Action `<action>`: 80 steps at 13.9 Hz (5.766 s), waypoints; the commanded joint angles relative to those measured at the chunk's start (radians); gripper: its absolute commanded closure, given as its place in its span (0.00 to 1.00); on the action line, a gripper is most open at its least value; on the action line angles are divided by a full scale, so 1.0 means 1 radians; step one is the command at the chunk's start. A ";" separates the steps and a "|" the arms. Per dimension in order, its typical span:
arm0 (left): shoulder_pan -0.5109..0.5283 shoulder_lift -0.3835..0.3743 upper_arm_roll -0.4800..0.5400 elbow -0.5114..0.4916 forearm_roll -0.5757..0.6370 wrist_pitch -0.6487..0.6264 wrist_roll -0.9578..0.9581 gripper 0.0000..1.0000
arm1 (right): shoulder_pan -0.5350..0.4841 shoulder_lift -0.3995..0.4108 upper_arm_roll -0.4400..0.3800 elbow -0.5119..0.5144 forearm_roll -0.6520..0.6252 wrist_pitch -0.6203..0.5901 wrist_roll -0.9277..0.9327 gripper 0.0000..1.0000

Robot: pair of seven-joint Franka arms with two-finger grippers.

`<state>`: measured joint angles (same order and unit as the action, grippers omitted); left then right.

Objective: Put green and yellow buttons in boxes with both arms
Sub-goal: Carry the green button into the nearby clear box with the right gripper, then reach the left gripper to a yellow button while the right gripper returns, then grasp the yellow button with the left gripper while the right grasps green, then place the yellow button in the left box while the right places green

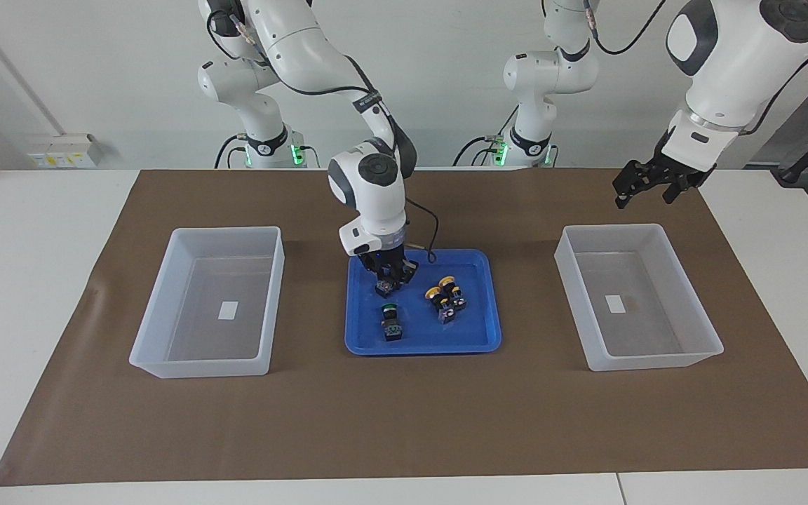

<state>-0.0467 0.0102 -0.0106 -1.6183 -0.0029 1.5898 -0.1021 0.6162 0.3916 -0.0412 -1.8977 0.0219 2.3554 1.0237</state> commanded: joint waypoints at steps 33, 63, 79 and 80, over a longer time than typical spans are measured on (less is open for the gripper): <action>-0.422 0.246 -0.020 -0.463 -0.023 1.001 -0.516 0.00 | -0.585 -0.192 0.069 0.046 0.004 -0.163 -1.053 0.00; 0.000 0.208 -0.017 -0.127 -0.029 0.441 -0.135 1.00 | -0.210 0.056 0.147 0.022 0.135 0.248 -0.872 1.00; 0.111 0.221 -0.015 -0.220 -0.029 0.531 0.173 0.07 | -0.662 -0.312 0.136 -0.190 0.132 -0.204 -1.404 1.00; 0.107 0.231 -0.019 -0.143 -0.029 0.441 0.158 0.07 | -0.667 -0.312 0.136 -0.225 0.132 -0.155 -1.428 1.00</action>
<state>0.0716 0.2143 -0.0302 -1.9177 -0.0197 2.1959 0.0635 -0.0307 0.1246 0.0816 -2.0168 0.1437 2.1175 -0.3549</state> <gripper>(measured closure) 0.066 0.595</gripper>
